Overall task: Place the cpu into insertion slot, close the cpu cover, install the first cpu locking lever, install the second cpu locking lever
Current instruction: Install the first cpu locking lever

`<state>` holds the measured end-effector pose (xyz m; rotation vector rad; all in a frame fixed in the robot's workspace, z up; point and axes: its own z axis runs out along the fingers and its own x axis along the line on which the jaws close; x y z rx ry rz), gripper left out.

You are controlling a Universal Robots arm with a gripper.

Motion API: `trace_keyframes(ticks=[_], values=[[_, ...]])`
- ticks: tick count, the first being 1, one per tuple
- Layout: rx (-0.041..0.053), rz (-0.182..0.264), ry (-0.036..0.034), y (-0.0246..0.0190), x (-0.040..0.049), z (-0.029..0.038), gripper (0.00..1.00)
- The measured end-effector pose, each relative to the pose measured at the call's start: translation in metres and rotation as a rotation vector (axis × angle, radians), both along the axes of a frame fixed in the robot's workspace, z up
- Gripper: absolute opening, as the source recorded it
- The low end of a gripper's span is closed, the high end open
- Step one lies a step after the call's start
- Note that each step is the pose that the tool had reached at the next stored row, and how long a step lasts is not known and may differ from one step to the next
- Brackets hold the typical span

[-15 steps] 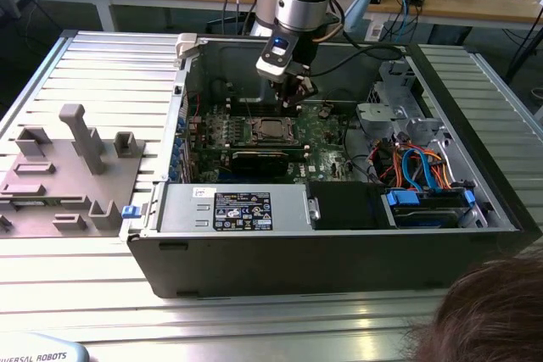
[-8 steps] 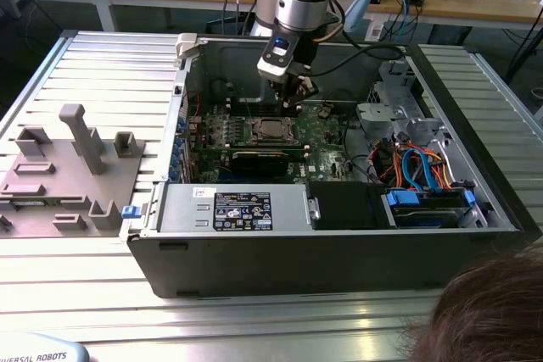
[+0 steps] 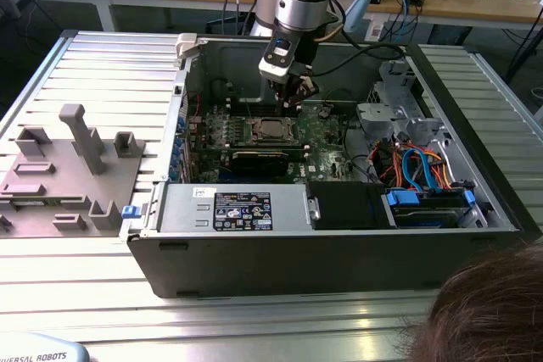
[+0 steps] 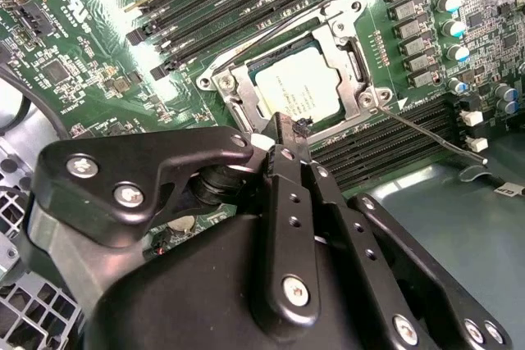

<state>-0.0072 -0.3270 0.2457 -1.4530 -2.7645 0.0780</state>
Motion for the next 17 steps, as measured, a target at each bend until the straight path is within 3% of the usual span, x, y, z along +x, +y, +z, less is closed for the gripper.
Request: trace_keyframes(ticks=[17], values=[[0.0000,0.053,0.0000,0.0000,0.0000,0.0000,0.11]])
